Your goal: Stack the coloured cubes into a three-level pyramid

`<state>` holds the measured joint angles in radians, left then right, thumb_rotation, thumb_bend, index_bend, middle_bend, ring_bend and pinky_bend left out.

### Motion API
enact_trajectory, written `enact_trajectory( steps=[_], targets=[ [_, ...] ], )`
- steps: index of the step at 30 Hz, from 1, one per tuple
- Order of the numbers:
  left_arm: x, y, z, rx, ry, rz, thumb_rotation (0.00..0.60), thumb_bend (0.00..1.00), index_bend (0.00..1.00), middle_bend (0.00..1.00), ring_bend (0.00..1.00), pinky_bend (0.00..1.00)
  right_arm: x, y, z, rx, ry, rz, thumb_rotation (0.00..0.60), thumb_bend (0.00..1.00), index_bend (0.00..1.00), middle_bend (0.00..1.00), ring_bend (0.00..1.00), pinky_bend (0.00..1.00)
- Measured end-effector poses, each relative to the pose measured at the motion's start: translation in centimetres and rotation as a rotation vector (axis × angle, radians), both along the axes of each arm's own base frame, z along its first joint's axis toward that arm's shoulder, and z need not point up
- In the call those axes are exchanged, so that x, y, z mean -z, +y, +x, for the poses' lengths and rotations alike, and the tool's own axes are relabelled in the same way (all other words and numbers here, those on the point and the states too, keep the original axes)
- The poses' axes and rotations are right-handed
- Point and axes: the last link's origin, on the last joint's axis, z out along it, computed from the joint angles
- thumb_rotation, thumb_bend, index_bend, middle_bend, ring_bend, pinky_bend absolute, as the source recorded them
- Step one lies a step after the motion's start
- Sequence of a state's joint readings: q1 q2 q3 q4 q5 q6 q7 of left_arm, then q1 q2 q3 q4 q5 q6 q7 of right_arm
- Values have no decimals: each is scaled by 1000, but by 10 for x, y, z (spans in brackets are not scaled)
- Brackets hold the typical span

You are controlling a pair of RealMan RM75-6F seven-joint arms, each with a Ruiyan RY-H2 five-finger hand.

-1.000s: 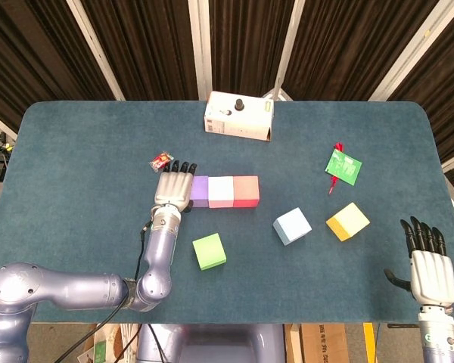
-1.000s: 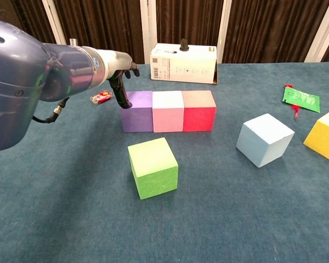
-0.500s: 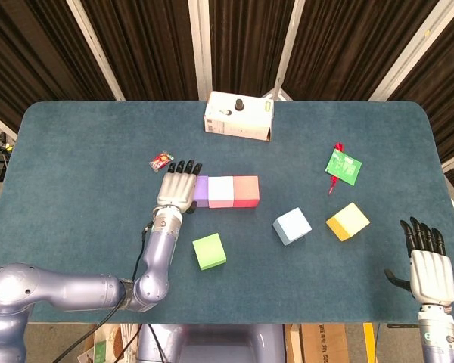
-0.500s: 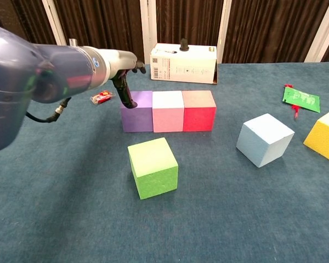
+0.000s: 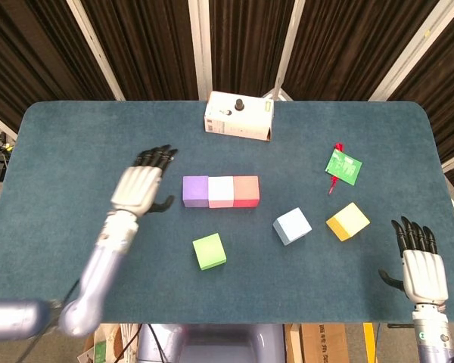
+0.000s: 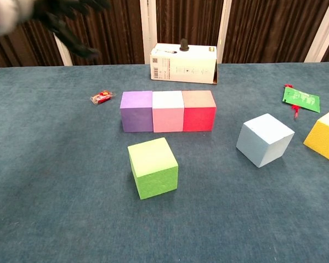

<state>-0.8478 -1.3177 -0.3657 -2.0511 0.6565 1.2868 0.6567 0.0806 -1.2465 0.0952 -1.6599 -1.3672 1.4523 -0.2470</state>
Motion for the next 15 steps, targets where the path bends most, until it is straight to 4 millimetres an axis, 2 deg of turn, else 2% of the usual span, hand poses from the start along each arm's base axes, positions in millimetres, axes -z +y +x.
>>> enact_trajectory(
  steps=[7,10,15],
  targets=[
    [-58,-49,-58,102,-64,156,600,408,54,0,0,0,-4,-19,14,-69,-56,76,600,183,74,43,0,0],
    [-75,-78,-90,121,-111,199,600,408,53,0,0,0,-10,-31,29,-81,-101,119,600,183,74,43,0,0],
    [-91,-124,-152,78,-150,241,600,408,52,0,0,0,-17,-50,53,-52,-165,168,600,183,75,43,0,0]
  ],
)
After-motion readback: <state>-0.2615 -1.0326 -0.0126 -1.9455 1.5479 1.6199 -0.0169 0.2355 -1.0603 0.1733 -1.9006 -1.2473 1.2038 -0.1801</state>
